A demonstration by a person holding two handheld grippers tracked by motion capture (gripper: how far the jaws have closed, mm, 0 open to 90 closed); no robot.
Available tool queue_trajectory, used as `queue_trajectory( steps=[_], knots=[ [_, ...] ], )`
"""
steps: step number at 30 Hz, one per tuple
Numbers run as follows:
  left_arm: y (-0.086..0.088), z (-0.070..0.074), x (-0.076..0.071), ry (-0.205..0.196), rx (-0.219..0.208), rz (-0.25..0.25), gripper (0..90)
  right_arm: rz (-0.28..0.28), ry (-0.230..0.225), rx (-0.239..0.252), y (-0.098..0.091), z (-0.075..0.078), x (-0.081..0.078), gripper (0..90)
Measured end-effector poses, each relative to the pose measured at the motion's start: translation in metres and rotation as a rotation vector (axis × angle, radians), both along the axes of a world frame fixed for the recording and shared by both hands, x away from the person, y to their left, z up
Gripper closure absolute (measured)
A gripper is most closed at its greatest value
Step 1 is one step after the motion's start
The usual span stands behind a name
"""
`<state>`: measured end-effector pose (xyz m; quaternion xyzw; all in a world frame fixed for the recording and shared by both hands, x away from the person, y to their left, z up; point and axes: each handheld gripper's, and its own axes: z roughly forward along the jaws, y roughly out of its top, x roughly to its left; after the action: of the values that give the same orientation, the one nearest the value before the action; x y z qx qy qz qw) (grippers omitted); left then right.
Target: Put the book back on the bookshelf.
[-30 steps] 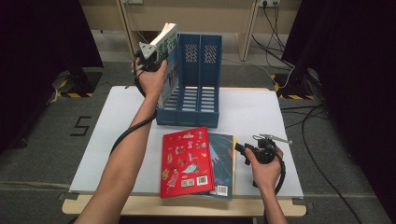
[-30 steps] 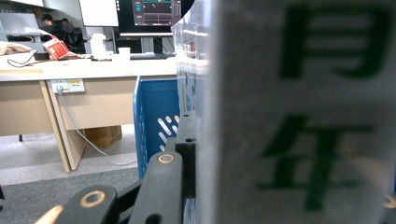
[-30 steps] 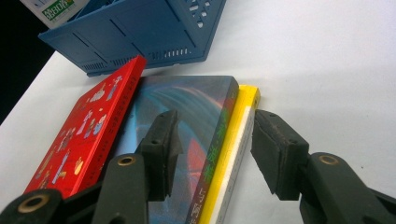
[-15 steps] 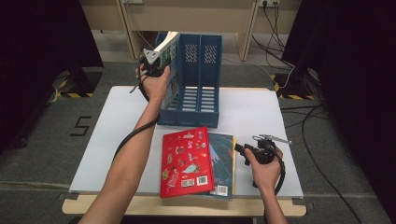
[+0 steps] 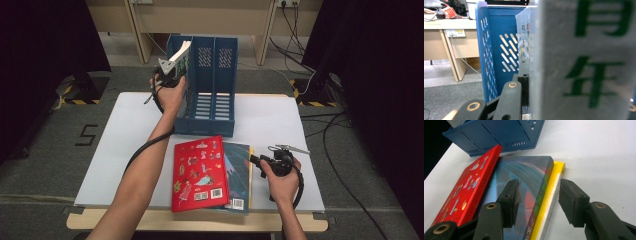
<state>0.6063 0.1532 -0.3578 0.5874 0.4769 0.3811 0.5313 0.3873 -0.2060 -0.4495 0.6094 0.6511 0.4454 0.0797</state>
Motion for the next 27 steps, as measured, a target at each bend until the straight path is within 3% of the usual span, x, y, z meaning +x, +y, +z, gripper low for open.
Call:
queue_trajectory(
  steps=[6,14,27],
  knots=[
    [0.002,-0.002,-0.007,0.004,0.029,-0.005,73.3,0.006,-0.002,-0.007,0.000,-0.001,0.000,51.3],
    [0.007,-0.005,-0.026,0.041,0.070,0.009,73.1,0.020,0.003,-0.018,0.004,-0.005,0.001,51.1],
    [0.014,-0.009,-0.036,0.025,0.083,-0.015,71.8,0.023,0.001,-0.022,0.005,-0.005,0.001,50.8]
  ],
)
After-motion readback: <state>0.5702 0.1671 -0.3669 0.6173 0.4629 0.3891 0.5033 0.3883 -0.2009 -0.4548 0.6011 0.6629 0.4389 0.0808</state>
